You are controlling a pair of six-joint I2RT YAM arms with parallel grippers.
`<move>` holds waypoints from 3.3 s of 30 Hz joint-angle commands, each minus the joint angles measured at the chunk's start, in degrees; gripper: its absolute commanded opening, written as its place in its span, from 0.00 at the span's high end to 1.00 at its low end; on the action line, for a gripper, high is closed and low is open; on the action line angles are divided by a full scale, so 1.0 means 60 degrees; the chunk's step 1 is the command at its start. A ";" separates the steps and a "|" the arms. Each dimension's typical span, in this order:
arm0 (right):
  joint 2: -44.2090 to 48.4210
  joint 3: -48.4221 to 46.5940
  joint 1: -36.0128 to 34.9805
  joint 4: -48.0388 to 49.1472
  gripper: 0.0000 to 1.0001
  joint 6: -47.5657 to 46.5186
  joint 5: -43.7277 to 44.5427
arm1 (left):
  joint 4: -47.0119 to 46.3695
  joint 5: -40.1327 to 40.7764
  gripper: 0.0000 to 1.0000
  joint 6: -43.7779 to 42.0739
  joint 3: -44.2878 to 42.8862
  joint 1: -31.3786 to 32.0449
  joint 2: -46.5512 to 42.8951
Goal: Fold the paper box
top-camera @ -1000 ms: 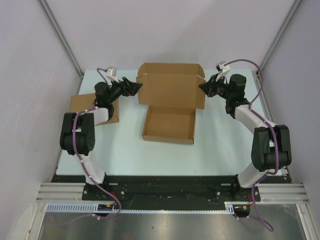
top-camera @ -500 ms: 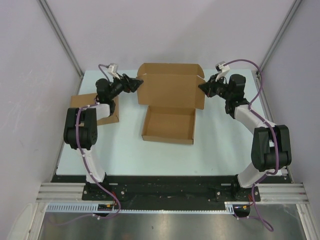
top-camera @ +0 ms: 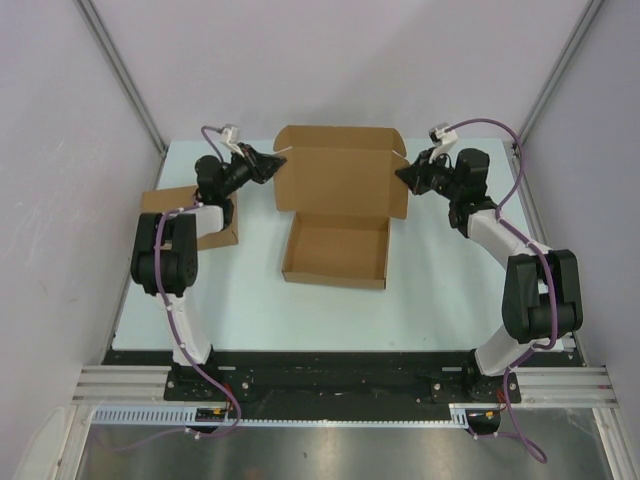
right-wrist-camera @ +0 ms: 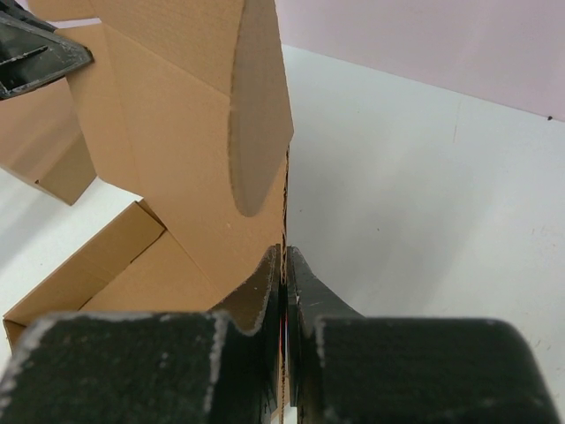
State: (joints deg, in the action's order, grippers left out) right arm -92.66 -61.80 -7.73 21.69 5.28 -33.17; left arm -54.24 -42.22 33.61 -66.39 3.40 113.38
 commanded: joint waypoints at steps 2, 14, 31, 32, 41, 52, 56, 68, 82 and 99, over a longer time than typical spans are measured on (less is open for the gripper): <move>0.0341 -0.0130 -0.0235 0.0017 1.00 -0.0147 0.0326 | -0.0818 0.0019 0.89 0.0054 0.0385 0.0298 -0.0732; 0.1278 -0.0130 -0.0675 -0.0686 0.59 -0.0104 0.1822 | -0.0116 0.0576 1.00 -0.1030 0.1558 0.0444 -0.2344; 0.1235 -0.0130 -0.0426 -0.0495 0.80 -0.0015 0.1719 | 0.0456 0.0664 1.00 -0.1382 0.1339 0.0444 -0.2403; 0.1220 -0.0130 -0.0412 -0.0597 0.75 -0.0030 0.1748 | 0.0499 0.0664 1.00 -0.1397 0.1324 0.0444 -0.2403; 0.1089 -0.0130 -0.0441 -0.1125 0.60 -0.0147 0.1953 | 0.0704 0.0796 1.00 -0.1558 0.1397 0.0444 -0.2505; 0.0826 -0.0130 -0.0149 -0.1096 0.39 -0.0060 0.2233 | 0.0705 0.0781 1.00 -0.1616 0.1456 0.0444 -0.2579; 0.0503 -0.0130 0.0101 -0.0644 0.38 0.0145 0.1720 | 0.0719 0.0752 1.00 -0.1645 0.1441 0.0459 -0.2520; -0.0259 -0.0130 0.0160 0.0617 0.41 0.0569 0.1090 | 0.0895 0.0723 1.00 -0.1807 0.1514 0.0459 -0.2535; -0.0845 -0.0349 0.0131 0.1379 0.51 0.0937 0.0606 | 0.0895 0.0664 1.00 -0.1836 0.1470 0.0444 -0.2388; -0.1006 -0.0584 0.0072 0.1892 0.70 0.1450 0.0548 | 0.0983 0.0620 1.00 -0.1880 0.1426 0.0444 -0.2359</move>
State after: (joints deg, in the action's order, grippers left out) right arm -98.41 -62.50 -7.03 29.89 13.37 -28.99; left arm -47.35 -37.71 23.44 -57.21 5.78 101.10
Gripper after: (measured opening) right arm 0.335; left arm 0.011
